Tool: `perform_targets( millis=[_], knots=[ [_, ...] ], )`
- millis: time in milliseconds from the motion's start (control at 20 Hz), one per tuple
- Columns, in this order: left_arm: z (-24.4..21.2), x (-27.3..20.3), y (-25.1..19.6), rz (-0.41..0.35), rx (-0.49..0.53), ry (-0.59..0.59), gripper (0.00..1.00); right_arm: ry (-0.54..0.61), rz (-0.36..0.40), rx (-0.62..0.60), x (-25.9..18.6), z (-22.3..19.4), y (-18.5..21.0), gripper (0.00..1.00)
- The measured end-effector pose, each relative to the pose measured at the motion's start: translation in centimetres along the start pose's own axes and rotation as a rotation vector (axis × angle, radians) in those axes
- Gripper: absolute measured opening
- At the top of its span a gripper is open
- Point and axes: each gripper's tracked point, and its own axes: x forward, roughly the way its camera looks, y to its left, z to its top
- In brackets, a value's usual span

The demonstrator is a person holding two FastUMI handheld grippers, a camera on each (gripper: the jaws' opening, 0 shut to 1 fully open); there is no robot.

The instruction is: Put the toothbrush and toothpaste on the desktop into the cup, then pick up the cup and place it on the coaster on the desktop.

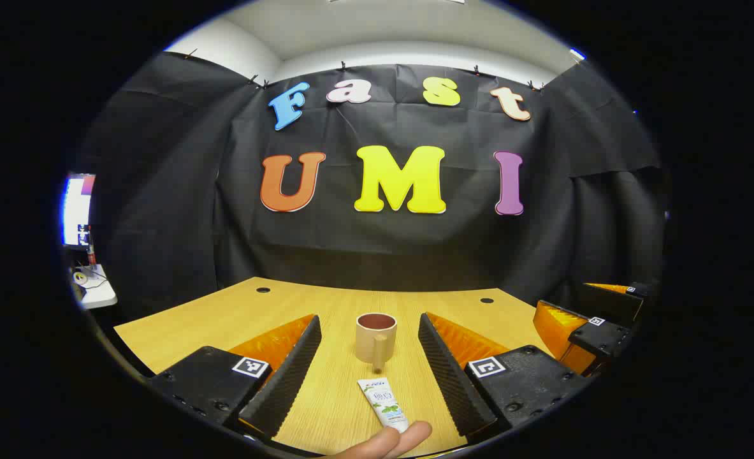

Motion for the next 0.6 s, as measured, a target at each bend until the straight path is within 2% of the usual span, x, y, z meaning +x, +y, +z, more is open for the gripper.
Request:
perform_targets(
  millis=[250, 300, 600],
  knots=[
    [-1.4, 0.5, 0.2, 0.002, -0.002, 0.036, 0.98, 0.011, -0.003, 0.005, 0.2, -0.9, -0.1, 0.94],
    [-1.5, 0.6, 0.3, 0.006, 0.001, 0.035, 0.98, 0.014, -0.003, 0.009, 0.2, -1.0, -0.2, 0.96],
    [-1.9, 0.9, 0.6, 0.019, 0.019, 0.025, 1.0, 0.008, -0.011, 0.028, 0.5, -1.2, -0.8, 0.94]
  ],
)
